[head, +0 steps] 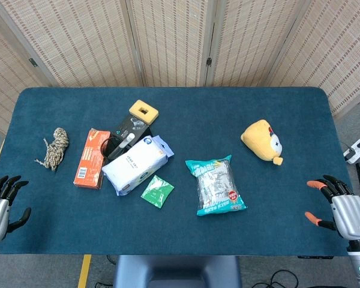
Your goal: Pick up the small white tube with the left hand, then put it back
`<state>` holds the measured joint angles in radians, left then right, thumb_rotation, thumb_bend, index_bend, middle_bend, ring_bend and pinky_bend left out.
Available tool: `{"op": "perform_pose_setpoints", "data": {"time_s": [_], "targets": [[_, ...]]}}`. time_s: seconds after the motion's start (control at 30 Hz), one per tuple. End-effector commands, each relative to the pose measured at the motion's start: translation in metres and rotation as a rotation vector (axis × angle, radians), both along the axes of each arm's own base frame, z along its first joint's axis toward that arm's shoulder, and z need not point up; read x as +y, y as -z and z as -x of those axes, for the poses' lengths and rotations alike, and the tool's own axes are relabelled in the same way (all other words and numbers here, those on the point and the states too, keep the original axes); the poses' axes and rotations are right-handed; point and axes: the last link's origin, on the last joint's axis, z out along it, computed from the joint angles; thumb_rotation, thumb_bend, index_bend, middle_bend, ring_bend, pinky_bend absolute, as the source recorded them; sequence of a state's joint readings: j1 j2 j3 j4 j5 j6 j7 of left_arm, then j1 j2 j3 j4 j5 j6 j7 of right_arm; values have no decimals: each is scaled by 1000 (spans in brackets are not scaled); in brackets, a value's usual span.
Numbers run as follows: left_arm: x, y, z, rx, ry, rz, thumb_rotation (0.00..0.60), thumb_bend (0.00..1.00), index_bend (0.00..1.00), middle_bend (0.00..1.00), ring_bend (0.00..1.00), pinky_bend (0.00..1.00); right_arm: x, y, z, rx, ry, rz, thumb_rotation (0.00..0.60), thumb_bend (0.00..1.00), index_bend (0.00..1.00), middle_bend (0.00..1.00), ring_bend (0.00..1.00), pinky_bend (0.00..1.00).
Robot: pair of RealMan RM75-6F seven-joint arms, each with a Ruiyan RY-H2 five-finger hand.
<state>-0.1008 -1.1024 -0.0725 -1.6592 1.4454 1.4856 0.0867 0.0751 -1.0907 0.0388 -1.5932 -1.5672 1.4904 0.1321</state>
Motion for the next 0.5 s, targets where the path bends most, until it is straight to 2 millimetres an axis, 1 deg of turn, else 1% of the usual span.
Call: {"op": "perform_pose_setpoints", "data": {"time_s": [0.03,0.2,0.5], "targets": [[0,1,1,2,-2,3,600,388,257,180,105,115,-1,3,-1,2,-4,-16,600,62,277,277,147,203],[-3,1,3,1,-11,2,600,389,258,180,105,115,-2,6,-2,-1,-12,-29,600,62,277,277,147,203],[-6,-2,4,-8,-12,-5,600,389,257,180,105,115,0,3,-1,-8,-15,-18,600,62,277,277,147,203]]}}
